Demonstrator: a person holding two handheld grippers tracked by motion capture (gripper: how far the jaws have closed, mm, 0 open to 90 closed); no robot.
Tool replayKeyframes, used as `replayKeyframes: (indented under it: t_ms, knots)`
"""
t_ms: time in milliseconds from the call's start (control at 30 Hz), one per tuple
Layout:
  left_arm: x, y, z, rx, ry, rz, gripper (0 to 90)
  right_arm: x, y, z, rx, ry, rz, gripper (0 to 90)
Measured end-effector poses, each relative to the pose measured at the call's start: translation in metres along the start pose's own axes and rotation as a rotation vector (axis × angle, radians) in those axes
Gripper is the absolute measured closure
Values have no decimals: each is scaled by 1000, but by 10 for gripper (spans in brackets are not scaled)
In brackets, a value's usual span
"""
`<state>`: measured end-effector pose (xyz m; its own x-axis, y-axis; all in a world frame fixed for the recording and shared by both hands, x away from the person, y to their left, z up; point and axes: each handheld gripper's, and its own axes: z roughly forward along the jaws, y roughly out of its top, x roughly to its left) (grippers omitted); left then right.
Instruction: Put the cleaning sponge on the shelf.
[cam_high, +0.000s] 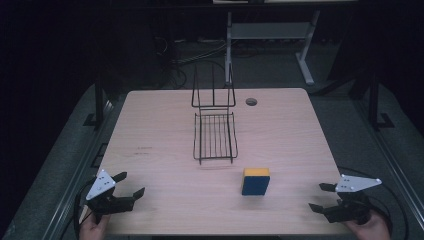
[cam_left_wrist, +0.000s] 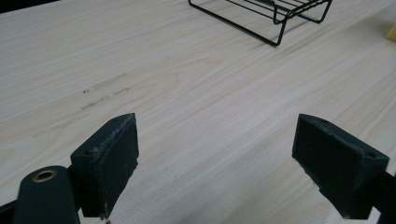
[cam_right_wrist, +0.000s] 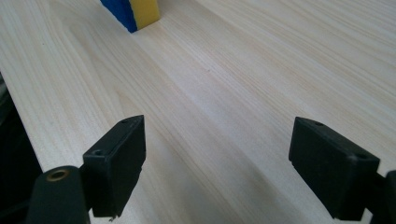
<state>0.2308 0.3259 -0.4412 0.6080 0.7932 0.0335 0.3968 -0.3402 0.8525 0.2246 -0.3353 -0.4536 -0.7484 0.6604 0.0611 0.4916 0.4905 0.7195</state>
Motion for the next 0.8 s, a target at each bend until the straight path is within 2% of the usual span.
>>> replayKeyframes:
  t_ms: [233,433,800]
  knots:
    - [0,0,2,-1,-2,-7,141,4,5,3,15,11,-17,181]
    - [-1,0,-1,-1,-1,2,141,7,23,12,41,51,-51,177]
    - [-3,1,0,1,-2,12,141,13,41,25,66,86,-101,178]
